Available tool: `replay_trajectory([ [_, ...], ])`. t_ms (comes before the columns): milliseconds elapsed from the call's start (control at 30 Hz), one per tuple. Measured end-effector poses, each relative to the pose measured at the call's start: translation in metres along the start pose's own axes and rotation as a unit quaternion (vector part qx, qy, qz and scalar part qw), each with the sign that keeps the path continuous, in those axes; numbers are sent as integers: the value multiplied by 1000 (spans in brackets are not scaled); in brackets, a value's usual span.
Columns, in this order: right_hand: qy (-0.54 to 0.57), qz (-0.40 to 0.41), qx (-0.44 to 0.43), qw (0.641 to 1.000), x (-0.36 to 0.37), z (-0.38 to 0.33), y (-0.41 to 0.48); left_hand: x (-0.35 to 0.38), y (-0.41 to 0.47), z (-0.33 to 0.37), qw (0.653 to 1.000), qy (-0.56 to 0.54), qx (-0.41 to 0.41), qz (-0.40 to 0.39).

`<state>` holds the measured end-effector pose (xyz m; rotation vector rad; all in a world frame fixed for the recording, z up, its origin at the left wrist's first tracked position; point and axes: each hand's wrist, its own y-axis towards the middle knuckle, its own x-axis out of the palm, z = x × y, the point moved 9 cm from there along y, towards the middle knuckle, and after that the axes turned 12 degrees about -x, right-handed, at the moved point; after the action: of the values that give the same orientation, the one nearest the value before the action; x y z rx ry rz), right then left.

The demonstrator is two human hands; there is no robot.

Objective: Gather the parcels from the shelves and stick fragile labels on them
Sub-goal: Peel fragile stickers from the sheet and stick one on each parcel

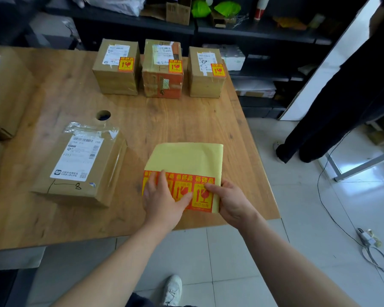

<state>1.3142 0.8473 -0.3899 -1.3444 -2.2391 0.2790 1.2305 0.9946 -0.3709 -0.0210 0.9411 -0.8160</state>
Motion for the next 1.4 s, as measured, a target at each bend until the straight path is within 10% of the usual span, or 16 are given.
replay_trajectory([
  [433, 79, 23, -35, 996, 28, 4, -3, 0, -7, -3, 888, -433, -82, -133],
  [900, -108, 57, -87, 989, 18, -17, -11, -23, -5, 1, 974, -199, 0, -109],
  [1067, -426, 158, -250, 855, 13, -56, -28, -31, -11, 1, 937, -327, -37, -115],
  [1200, -586, 77, -386, 708, 46, -67, -41, -28, -22, 8, 908, -382, -36, -169],
  [1400, -583, -13, -375, 721, 62, -58, -39, -19, -29, 10, 881, -405, -39, -243],
])
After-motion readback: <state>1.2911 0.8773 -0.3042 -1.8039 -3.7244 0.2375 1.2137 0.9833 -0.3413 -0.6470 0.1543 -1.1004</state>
